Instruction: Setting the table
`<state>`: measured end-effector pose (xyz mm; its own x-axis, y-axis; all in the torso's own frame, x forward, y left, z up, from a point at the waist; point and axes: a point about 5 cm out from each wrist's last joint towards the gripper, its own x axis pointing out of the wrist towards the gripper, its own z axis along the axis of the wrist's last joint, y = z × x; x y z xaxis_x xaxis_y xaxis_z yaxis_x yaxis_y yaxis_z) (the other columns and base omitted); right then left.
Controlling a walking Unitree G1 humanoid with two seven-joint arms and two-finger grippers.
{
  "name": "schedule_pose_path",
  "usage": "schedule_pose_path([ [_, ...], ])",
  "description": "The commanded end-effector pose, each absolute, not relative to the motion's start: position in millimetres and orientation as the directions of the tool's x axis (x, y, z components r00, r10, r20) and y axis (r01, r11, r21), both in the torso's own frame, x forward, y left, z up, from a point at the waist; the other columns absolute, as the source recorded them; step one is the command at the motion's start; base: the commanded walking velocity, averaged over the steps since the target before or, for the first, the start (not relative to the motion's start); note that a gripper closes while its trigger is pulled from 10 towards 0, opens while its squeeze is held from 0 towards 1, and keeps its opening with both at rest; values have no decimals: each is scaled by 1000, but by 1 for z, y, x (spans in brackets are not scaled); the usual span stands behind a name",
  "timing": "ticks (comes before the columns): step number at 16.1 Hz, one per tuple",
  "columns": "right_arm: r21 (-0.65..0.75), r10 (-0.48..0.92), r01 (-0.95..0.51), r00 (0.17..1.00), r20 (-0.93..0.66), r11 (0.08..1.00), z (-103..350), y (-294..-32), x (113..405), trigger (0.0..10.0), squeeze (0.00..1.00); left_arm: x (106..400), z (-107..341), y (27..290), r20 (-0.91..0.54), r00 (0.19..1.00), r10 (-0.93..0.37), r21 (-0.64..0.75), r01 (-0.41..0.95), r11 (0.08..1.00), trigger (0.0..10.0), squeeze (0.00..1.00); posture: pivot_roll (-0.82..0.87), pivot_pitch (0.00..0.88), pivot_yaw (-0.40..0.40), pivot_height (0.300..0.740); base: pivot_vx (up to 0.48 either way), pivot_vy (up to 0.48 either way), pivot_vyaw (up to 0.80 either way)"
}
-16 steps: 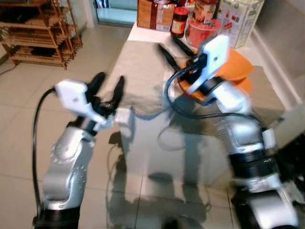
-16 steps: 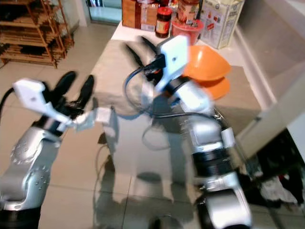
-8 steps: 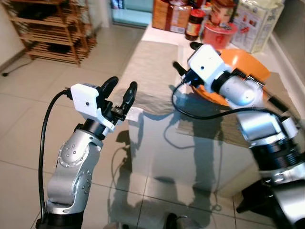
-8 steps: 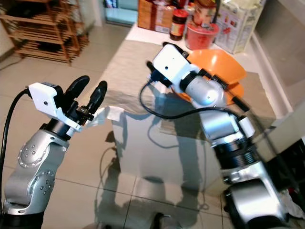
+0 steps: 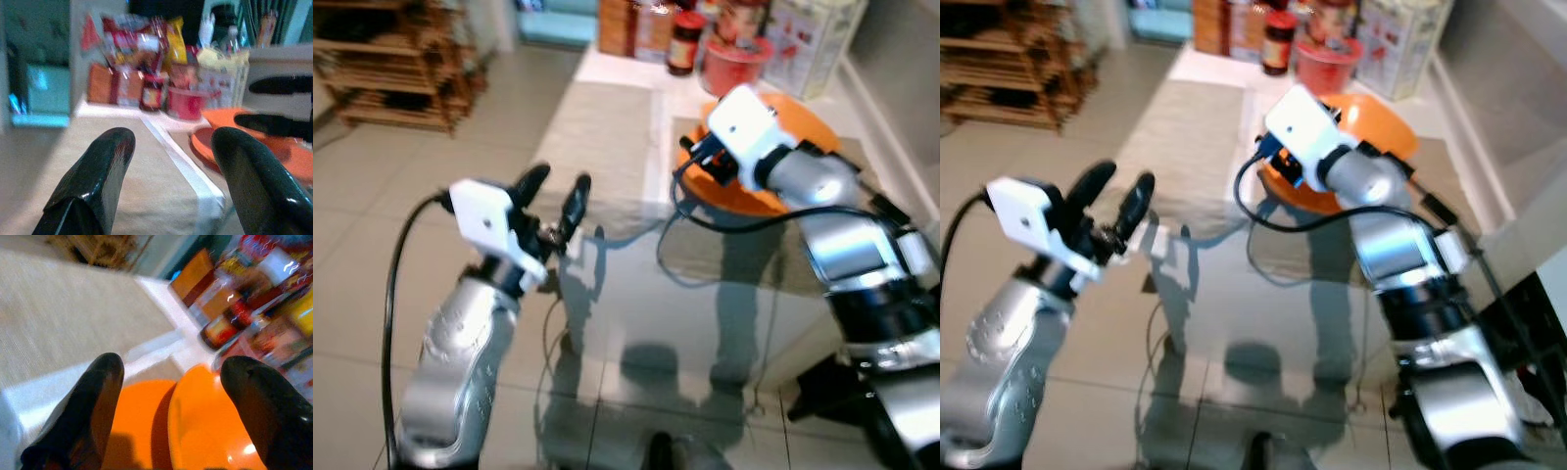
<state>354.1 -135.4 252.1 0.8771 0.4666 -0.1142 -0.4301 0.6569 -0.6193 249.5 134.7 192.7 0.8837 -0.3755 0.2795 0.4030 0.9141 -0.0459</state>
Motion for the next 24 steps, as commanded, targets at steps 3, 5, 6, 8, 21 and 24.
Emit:
schedule_pose_path([
  [3,-668,515,-508,831,-212,544,275,-155,341,10000,0,237,182,127,225,887,-403,-70,428,901,10000,0,-90,231,-31,740,0,0,0],
  [5,-701,574,-541,787,-227,464,291,-157,332,10000,0,235,182,124,218,889,-404,-87,430,899,10000,0,-103,246,-34,740,0,0,0],
  [6,-709,567,-555,781,-263,436,294,-160,329,10000,0,235,182,123,215,889,-404,-91,430,898,10000,0,-109,250,-36,740,0,0,0],
  [8,-727,483,-567,796,-364,387,290,-174,328,10000,0,233,182,121,216,887,-407,-98,435,895,10000,0,-110,255,-38,740,0,0,0],
  [21,-831,331,-448,879,-343,329,263,-172,353,0,0,224,188,115,226,891,-394,-111,425,898,10000,0,-97,267,-49,740,0,0,0],
  [24,-841,299,-420,897,-326,340,267,-178,353,0,0,224,188,115,225,894,-388,-118,420,900,10000,0,-106,269,-49,740,0,0,0],
])
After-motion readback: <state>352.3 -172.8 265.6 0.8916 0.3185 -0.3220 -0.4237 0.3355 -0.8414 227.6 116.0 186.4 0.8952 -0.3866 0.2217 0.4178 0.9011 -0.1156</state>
